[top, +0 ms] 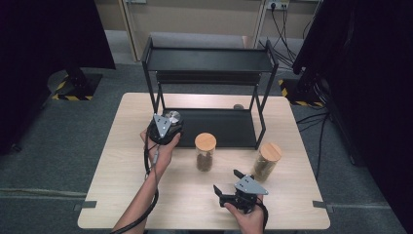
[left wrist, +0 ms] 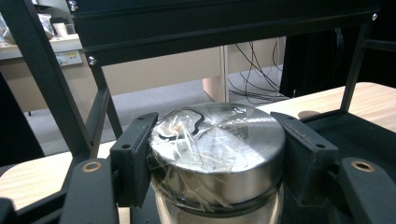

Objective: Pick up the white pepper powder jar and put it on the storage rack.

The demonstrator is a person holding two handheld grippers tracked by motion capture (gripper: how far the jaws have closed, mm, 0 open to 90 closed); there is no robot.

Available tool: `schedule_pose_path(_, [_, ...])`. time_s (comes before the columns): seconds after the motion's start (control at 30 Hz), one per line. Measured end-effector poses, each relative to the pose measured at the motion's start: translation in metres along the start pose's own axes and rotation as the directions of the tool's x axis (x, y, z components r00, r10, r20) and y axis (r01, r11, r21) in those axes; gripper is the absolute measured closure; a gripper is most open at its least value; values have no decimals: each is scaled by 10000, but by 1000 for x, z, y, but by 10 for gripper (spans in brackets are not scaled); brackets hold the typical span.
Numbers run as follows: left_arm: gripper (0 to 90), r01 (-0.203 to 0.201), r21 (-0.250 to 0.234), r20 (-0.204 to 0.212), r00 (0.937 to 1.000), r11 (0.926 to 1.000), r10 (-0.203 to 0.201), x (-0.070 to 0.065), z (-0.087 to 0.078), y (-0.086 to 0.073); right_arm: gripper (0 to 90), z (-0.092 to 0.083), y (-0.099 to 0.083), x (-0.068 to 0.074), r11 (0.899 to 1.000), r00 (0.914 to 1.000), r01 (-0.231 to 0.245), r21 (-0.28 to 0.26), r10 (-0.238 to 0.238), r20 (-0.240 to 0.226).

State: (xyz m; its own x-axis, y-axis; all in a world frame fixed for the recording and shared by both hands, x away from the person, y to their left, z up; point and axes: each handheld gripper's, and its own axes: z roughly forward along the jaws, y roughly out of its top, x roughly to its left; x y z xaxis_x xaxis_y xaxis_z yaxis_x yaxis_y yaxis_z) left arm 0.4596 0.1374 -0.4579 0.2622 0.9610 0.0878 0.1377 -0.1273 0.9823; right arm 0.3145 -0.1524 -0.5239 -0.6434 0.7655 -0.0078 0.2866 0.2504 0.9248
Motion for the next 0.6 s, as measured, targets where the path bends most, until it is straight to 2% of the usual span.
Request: schedule_pose_path(0.6, [348, -44, 132, 23, 10000, 9999, 44, -10, 19, 4, 71, 0, 0, 0, 10000, 10000, -10, 2, 10, -41])
